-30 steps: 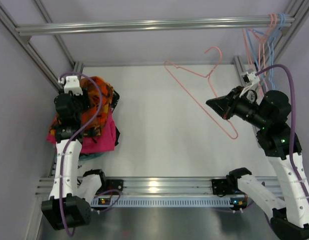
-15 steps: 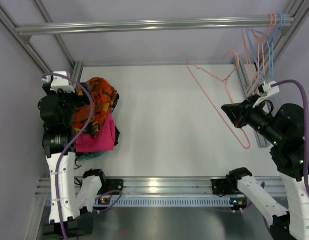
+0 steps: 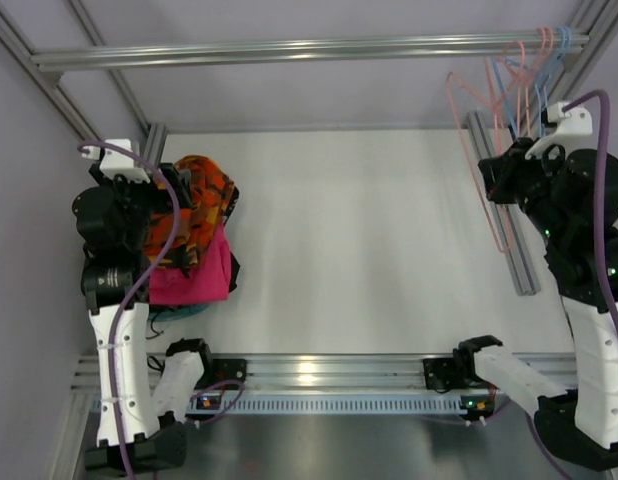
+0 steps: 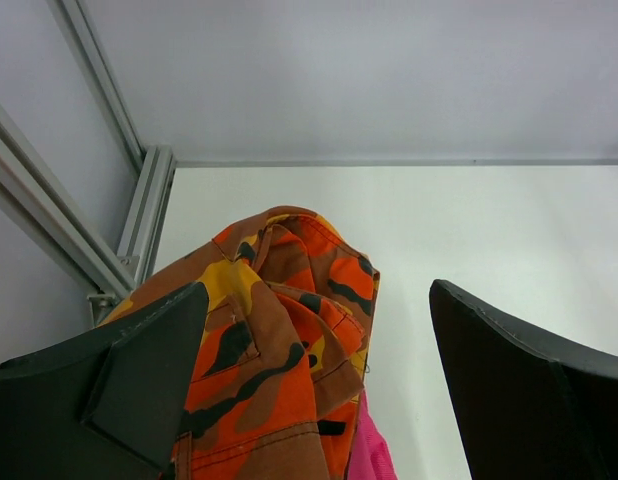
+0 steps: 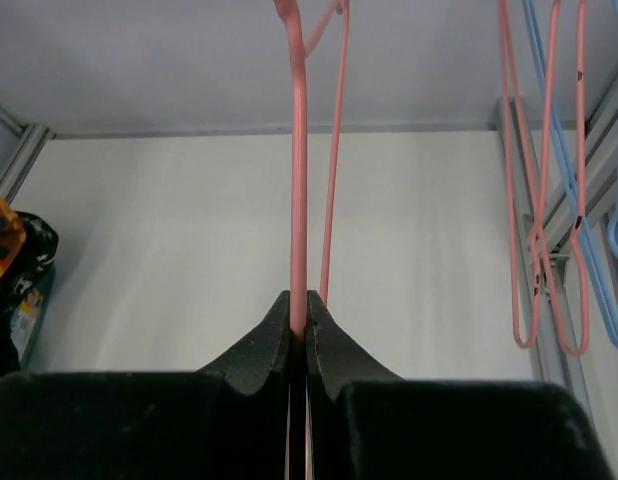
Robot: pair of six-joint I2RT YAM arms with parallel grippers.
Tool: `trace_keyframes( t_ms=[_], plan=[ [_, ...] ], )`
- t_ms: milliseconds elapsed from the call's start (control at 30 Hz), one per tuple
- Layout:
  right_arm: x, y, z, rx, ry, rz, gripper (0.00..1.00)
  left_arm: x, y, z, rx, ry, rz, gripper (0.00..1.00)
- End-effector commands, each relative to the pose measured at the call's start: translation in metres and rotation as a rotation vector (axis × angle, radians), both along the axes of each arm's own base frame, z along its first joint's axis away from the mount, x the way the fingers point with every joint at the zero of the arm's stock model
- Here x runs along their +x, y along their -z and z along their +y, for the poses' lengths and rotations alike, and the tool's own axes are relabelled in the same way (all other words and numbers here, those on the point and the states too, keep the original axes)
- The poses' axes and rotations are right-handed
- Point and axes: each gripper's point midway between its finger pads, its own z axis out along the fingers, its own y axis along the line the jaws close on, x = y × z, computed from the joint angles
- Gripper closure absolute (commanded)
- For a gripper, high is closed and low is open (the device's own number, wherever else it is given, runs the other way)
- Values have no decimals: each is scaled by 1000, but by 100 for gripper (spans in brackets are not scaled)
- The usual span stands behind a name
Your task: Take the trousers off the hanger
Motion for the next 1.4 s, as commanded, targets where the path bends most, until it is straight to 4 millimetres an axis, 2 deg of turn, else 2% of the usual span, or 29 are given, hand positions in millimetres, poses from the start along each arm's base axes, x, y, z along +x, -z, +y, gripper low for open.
trace_keyframes(
  t_ms=[0,100,233,300,333,367,500,633,700,867,1067,1133,1267,1333,1367],
  plan=[
    [20,-23,-17,-49,95,-47,100,-5,-27,-6,-16,25,-68,2],
    [39,-27,-13,-40,85,-57,100,-8,-29,-6,-14,25,-77,2],
    [71,-22,-14,-23,54,-7,100,-13,-30,-8,-14,28,-84,2],
    [92,-12,-21,0,56,39,100,-14,-28,-7,-10,27,-81,2],
    [99,-10,-36,10,76,55,100,-15,-28,-8,-8,28,-83,2],
    [103,-19,-42,4,90,39,100,-15,-27,-8,-7,27,-82,2],
    [122,-17,-55,-11,87,37,100,-15,-21,-5,0,14,-72,2],
    [128,-9,-63,-22,55,53,100,-16,-20,-6,2,19,-72,2],
    [130,2,-61,-37,17,75,100,-15,-20,-6,-3,22,-70,2],
    [134,28,-73,-33,43,121,100,-12,-20,-9,-24,34,-37,2],
    [129,38,-73,-33,32,141,100,-8,-12,-9,-61,33,62,2],
    [126,44,-72,-34,25,165,93,-7,-6,-10,-89,34,112,2],
    [115,47,-70,-44,21,174,63,-4,4,-15,-111,58,186,2],
    [105,42,-69,-49,26,154,54,-5,8,-18,-102,83,213,2],
    [102,42,-69,-50,29,156,45,-5,7,-18,-98,83,214,2]
  ],
)
